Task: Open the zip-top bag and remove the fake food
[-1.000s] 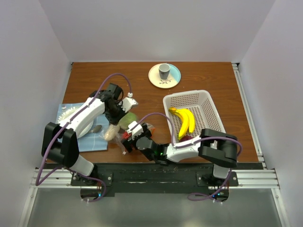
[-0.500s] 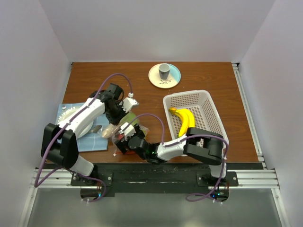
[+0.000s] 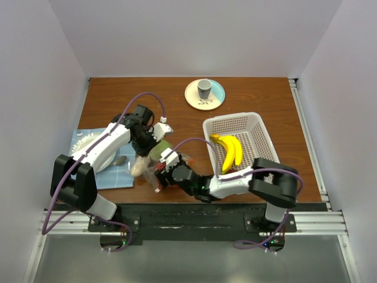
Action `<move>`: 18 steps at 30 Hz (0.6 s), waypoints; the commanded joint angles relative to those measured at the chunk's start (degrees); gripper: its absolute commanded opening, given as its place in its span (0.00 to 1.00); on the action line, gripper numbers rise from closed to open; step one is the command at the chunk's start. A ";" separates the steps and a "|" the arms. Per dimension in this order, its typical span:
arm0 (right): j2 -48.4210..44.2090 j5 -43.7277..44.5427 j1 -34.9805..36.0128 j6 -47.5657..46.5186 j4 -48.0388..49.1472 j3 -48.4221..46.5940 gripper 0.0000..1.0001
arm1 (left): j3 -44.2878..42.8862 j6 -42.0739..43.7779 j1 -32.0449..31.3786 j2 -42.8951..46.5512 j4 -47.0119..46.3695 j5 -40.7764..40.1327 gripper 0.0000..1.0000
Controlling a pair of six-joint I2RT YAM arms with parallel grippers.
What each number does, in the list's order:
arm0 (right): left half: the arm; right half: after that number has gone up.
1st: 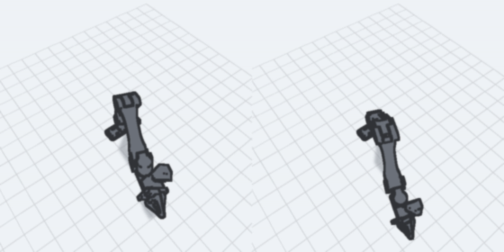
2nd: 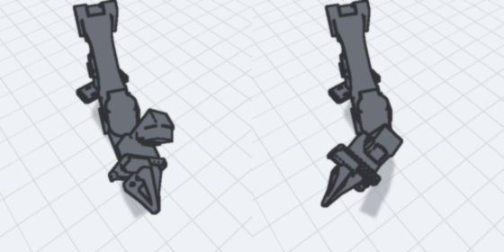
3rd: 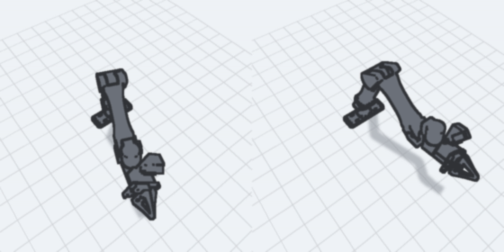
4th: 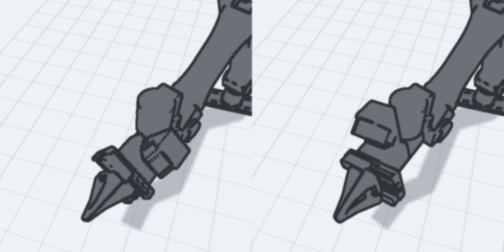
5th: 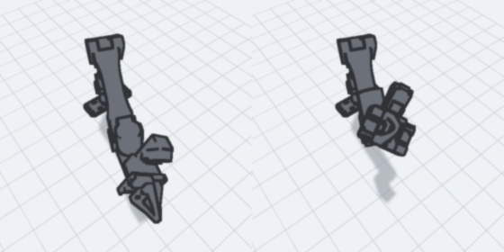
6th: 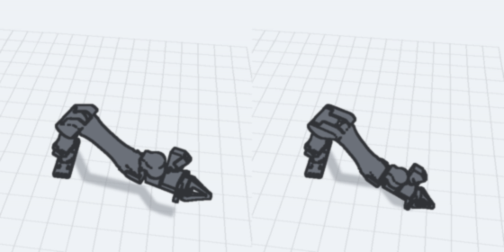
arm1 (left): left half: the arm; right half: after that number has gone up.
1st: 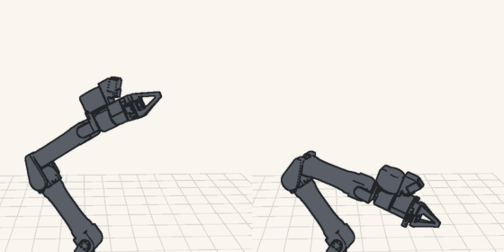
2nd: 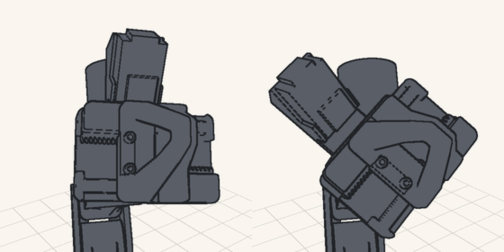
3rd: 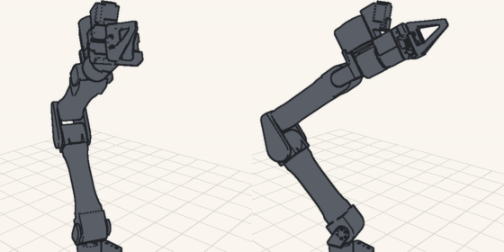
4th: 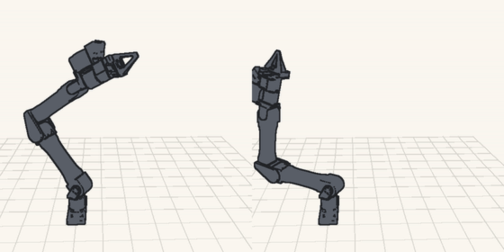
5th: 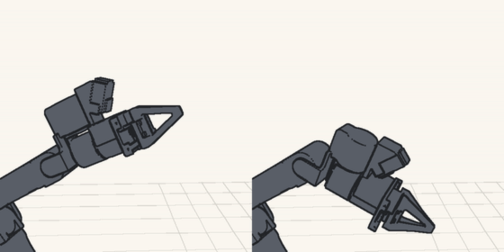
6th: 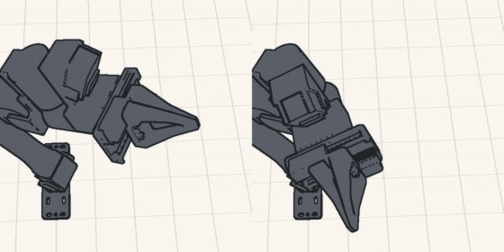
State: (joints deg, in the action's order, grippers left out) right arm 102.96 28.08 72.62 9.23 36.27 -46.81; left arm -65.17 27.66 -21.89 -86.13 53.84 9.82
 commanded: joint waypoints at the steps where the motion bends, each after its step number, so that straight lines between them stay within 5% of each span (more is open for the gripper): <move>1: -11.43 -3.11 -0.29 -0.80 -2.51 3.29 0.42 | 0.39 0.11 -0.35 0.87 -0.67 0.11 0.00; 8: -26.65 -1.46 -0.29 0.78 -15.06 10.58 0.39 | 0.30 0.11 -0.35 0.26 -1.29 -0.51 0.00; 16: -46.78 23.47 -0.37 2.55 -27.48 17.27 0.39 | -0.05 -0.24 -0.52 -0.62 -1.64 0.28 0.00; 18: -50.73 29.81 -1.25 3.59 -29.58 18.33 0.32 | -0.31 -0.41 -0.61 -0.80 -1.55 0.28 0.00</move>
State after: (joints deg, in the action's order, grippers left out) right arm 59.33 40.60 72.36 10.76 12.08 -30.39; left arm -64.79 27.64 -21.91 -86.46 53.39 9.61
